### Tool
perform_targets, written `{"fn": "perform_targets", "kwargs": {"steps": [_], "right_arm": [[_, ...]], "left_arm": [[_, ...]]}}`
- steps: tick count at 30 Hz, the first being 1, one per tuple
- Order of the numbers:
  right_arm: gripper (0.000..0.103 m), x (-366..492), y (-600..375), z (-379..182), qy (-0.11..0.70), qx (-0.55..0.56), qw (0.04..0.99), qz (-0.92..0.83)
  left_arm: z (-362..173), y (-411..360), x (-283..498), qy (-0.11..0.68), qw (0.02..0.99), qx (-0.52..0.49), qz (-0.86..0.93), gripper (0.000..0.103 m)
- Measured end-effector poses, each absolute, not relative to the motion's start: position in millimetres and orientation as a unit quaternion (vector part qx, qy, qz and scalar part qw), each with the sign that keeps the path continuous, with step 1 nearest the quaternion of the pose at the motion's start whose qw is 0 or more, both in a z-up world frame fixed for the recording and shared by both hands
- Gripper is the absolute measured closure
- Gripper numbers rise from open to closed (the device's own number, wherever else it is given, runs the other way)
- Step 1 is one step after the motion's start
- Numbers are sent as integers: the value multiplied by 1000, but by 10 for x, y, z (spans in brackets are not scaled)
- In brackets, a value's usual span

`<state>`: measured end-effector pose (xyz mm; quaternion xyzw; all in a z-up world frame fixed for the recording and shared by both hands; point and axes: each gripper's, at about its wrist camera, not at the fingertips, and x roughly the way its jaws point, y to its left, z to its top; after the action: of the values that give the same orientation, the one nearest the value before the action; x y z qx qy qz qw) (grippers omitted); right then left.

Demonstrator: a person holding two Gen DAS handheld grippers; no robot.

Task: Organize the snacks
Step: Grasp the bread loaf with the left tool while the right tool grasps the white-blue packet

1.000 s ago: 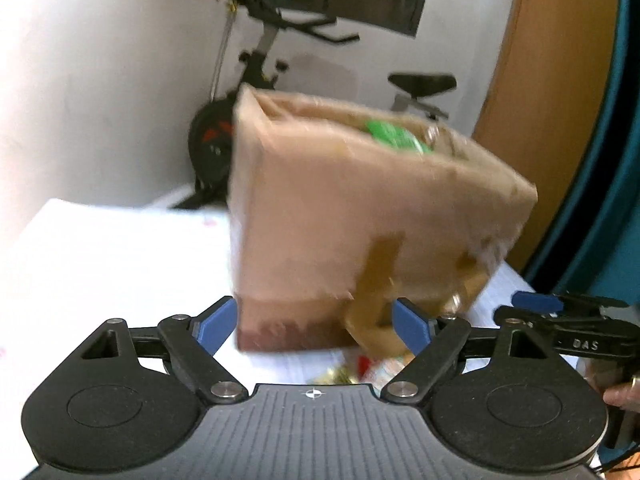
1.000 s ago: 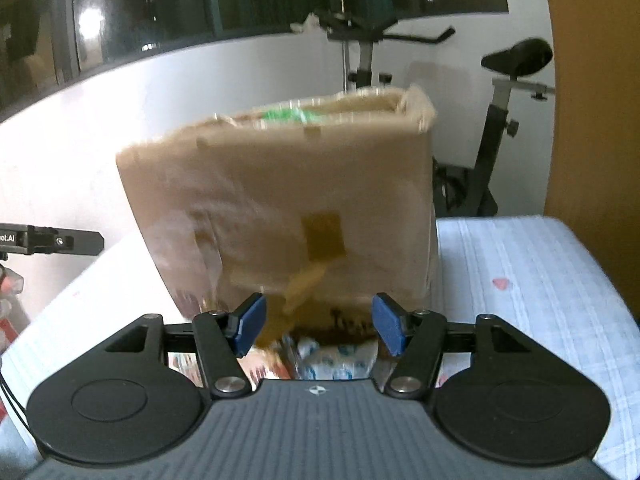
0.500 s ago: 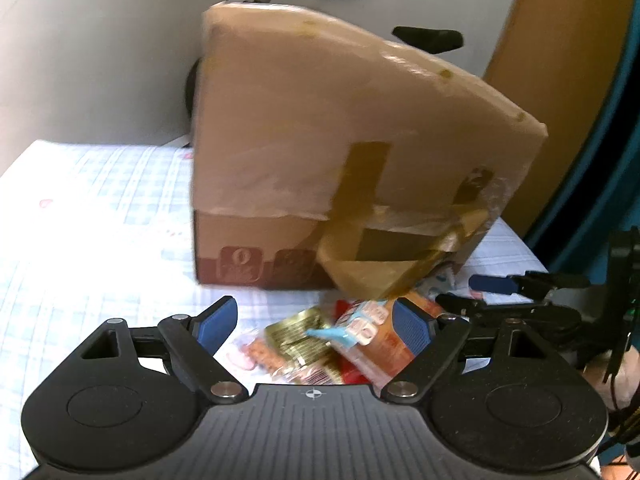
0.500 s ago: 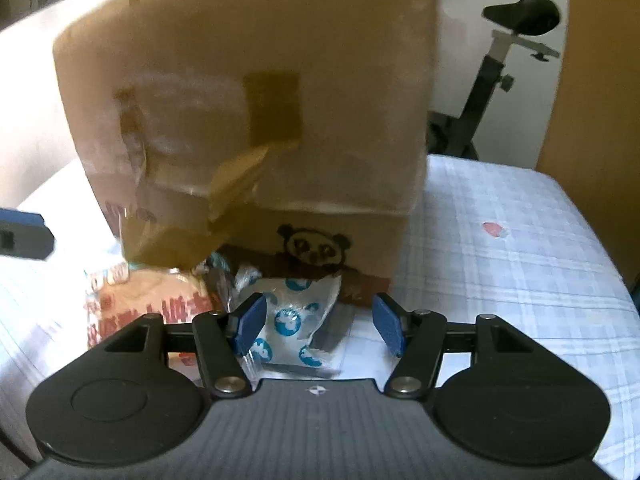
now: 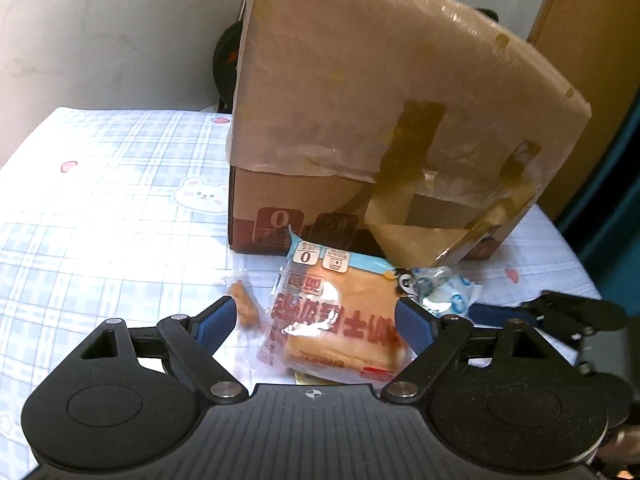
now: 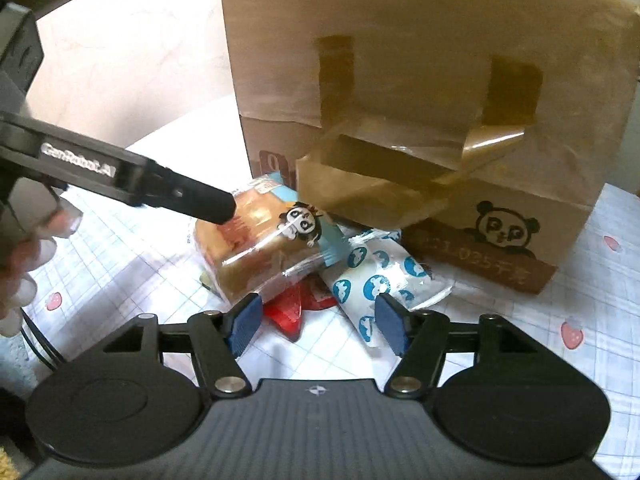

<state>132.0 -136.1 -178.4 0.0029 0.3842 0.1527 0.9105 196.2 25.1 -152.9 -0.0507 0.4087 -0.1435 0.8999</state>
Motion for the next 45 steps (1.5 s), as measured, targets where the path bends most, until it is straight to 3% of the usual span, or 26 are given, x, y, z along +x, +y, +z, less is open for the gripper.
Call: {"fn": "perform_targets", "kwargs": {"steps": [14, 18, 24, 32, 37, 45], "right_arm": [[37, 1389, -1793, -1794, 387, -4, 915, 112], [37, 1436, -1690, -1785, 380, -36, 914, 137], [30, 1561, -1516, -1802, 369, -93, 907, 180], [29, 1714, -1355, -1935, 381, -128, 893, 201], [43, 1643, -1435, -1957, 390, -97, 895, 196], [47, 1299, -1763, -1898, 397, -9, 903, 162]], "left_arm": [[-1735, -140, 2103, 413, 886, 57, -204, 7], [-1802, -74, 2164, 416, 886, 30, -203, 5], [-1793, 62, 2117, 406, 887, 3, -222, 25], [-1749, 235, 1791, 397, 891, -3, -219, 29], [-1733, 388, 1520, 396, 895, -23, -206, 29], [-1560, 609, 1289, 370, 910, -81, -170, 29]]}}
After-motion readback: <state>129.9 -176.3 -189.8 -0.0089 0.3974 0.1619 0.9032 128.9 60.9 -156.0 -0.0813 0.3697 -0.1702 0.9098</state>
